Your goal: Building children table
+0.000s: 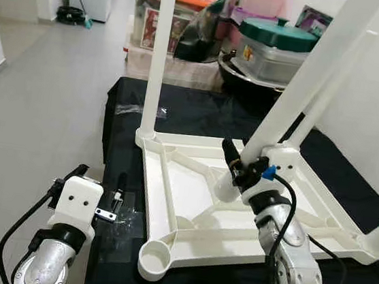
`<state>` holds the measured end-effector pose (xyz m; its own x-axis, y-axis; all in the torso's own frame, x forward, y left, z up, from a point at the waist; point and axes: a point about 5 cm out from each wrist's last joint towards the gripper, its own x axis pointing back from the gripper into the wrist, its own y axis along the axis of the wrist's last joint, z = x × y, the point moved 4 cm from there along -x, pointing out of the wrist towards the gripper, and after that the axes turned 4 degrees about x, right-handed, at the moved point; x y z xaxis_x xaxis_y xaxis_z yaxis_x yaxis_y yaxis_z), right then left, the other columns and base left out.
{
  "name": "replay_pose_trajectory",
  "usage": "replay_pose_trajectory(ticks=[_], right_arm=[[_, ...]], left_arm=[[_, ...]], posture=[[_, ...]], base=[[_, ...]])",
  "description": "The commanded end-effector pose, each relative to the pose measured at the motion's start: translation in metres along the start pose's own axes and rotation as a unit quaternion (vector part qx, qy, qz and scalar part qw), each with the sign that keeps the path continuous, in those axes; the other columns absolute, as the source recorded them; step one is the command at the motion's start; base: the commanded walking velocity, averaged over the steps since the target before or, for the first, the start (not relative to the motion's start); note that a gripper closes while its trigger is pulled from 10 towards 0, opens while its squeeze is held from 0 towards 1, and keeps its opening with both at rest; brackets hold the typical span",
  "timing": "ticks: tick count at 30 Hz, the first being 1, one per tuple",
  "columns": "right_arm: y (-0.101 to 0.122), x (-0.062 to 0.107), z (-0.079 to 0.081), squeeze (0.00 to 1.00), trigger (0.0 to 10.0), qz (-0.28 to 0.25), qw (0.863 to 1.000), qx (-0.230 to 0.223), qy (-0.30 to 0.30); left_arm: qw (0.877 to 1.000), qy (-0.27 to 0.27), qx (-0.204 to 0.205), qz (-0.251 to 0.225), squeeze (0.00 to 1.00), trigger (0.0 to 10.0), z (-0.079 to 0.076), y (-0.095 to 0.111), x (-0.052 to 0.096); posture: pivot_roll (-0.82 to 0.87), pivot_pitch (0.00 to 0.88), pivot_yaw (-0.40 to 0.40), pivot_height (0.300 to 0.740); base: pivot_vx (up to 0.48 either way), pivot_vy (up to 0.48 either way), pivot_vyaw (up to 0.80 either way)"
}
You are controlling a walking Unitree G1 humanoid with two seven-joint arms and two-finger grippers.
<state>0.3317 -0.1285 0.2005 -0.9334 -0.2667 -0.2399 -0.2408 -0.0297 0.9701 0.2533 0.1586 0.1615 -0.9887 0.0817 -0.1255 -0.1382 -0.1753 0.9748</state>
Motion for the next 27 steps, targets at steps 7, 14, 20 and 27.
replay_pose_trajectory(ticks=[7,14,20,27], right_arm=[[0.005,-0.006,-0.005,0.0,10.0,-0.015,1.0,-0.002,-0.014],[0.006,-0.01,-0.007,0.0,10.0,-0.019,1.0,-0.001,-0.018],[0.004,-0.011,-0.008,0.0,10.0,-0.019,1.0,-0.003,-0.023],[0.002,-0.011,-0.01,0.0,10.0,-0.016,0.999,-0.004,-0.029]], left_arm=[[1.0,-0.008,0.005,-0.002,0.0,10.0,-0.006,-0.001,-0.005],[1.0,-0.008,0.001,-0.004,0.0,10.0,-0.005,-0.001,-0.008],[1.0,-0.003,0.001,-0.003,0.0,10.0,-0.001,-0.002,-0.011],[1.0,-0.008,0.013,0.007,0.0,10.0,-0.003,-0.005,-0.012]], posture=[[0.14,0.0,-0.144,0.74],[0.14,0.0,-0.14,0.74],[0.14,0.0,-0.135,0.74],[0.14,0.0,-0.128,0.74]], base=[[-0.301,0.0,0.0],[-0.236,0.0,0.0],[0.0,0.0,0.0],[0.0,0.069,0.0]])
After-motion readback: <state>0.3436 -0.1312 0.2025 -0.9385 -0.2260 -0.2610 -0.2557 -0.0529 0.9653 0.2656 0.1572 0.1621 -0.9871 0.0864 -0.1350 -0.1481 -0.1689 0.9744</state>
